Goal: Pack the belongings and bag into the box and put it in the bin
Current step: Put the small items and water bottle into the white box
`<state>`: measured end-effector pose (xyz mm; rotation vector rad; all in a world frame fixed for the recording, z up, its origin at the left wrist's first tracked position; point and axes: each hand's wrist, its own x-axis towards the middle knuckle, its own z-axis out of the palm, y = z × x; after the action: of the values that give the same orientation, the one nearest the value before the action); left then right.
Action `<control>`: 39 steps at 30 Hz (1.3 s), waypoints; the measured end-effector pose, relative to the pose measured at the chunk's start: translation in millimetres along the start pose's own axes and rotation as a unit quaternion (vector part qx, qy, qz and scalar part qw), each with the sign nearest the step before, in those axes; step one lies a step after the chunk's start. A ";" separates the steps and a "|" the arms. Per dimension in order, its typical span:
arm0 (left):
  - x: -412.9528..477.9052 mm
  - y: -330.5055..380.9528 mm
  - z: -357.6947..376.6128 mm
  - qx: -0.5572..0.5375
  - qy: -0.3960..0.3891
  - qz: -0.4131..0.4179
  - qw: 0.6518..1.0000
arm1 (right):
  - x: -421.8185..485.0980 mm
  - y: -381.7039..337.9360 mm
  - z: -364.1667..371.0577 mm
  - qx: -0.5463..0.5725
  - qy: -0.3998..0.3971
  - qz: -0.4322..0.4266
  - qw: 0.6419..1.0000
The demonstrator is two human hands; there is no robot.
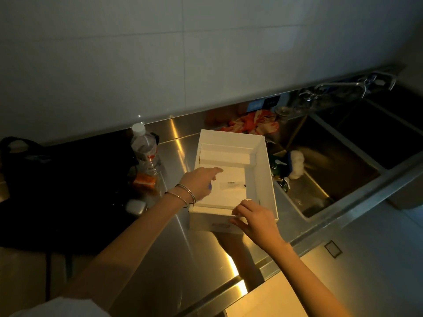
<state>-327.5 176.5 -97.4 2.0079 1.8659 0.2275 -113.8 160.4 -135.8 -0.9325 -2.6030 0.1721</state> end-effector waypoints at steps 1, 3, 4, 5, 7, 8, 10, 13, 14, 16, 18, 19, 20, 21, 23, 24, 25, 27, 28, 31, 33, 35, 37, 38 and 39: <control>-0.8 -0.7 0.1 0.006 0.002 0.002 1.000 | -0.1 0.7 0.0 0.000 0.001 0.008 1.000; -4.3 -4.1 -0.8 0.003 0.031 0.017 0.999 | 0.1 0.9 0.5 0.000 -0.001 0.019 1.000; -8.1 -7.2 -1.9 -0.010 0.063 0.026 0.998 | 0.4 0.3 1.0 0.003 -0.004 0.024 1.000; -13.1 -11.2 -3.0 -0.029 0.102 0.032 0.994 | 0.9 -1.1 0.5 0.009 -0.009 0.026 1.000; -25.7 -21.3 -3.9 -0.061 0.181 0.038 0.981 | 2.7 -4.1 -1.4 0.025 -0.019 0.027 0.999; -33.3 -27.6 -3.4 -0.061 0.213 0.035 0.975 | 4.0 -5.9 -2.2 0.035 -0.026 0.025 0.999; -51.0 -45.0 1.9 -0.052 0.252 0.003 0.966 | 7.0 -10.5 -1.9 0.049 -0.042 0.015 0.998; -77.5 -78.9 20.3 -0.021 0.231 -0.075 0.970 | 10.4 -17.2 3.4 0.046 -0.053 0.007 0.998; -84.7 -90.7 28.3 0.011 0.202 -0.096 0.975 | 11.0 -18.3 5.4 0.040 -0.055 0.005 0.998; -94.8 -113.4 40.6 0.087 0.129 -0.127 0.980 | 11.7 -19.9 6.8 0.030 -0.057 0.001 0.998; -100.1 -132.6 45.2 0.117 0.075 -0.143 0.980 | 12.3 -20.8 5.5 0.028 -0.060 0.005 0.998; -101.4 -140.4 45.7 0.123 0.056 -0.148 0.980 | 12.8 -21.1 4.7 0.029 -0.060 0.007 0.998; -102.0 -146.6 45.8 0.133 0.039 -0.152 0.979 | 13.1 -21.2 4.4 0.027 -0.061 0.009 0.998; -102.1 -151.8 46.2 0.142 0.032 -0.149 0.978 | 13.4 -21.4 4.2 0.024 -0.062 0.010 0.998; -101.8 -155.5 45.3 0.151 0.043 -0.135 0.978 | 13.9 -21.4 4.5 0.022 -0.069 0.011 0.997; -101.3 -154.7 44.8 0.154 0.051 -0.130 0.978 | 13.8 -21.1 4.6 0.021 -0.073 0.013 0.997; -100.3 -153.7 44.2 0.155 0.057 -0.129 0.978 | 13.7 -20.9 4.6 0.022 -0.076 0.015 0.997; -98.7 -149.0 40.9 0.141 0.074 -0.127 0.979 | 13.5 -20.8 4.6 0.021 -0.081 0.018 0.996; -98.3 -145.7 37.7 0.126 0.087 -0.122 0.981 | 13.4 -21.1 4.3 0.022 -0.080 0.020 0.996; -96.3 -129.7 21.1 0.071 0.174 -0.089 0.978 | 13.7 -22.1 3.9 0.025 -0.074 0.024 0.997; -91.8 -106.3 -1.3 0.006 0.260 -0.095 0.961 | 13.0 -22.7 3.6 0.032 -0.076 0.023 0.996; -80.8 -76.3 -25.4 -0.062 0.314 -0.084 0.944 | 12.6 -22.5 0.8 0.045 -0.083 0.017 0.995; -64.9 -45.0 -41.2 -0.089 0.288 -0.025 0.953 | 11.6 -19.8 -5.1 0.064 -0.085 0.022 0.994; -56.0 -32.3 -44.2 -0.087 0.250 0.011 0.964 | 10.5 -17.5 -9.1 0.071 -0.082 0.029 0.994; -47.3 -20.9 -44.4 -0.079 0.207 0.041 0.974 | 9.1 -14.7 -12.9 0.077 -0.079 0.037 0.993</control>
<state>-368.1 138.2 -58.3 2.0432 1.9249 0.8483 -124.0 154.6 -117.7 -0.9964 -2.6526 0.4763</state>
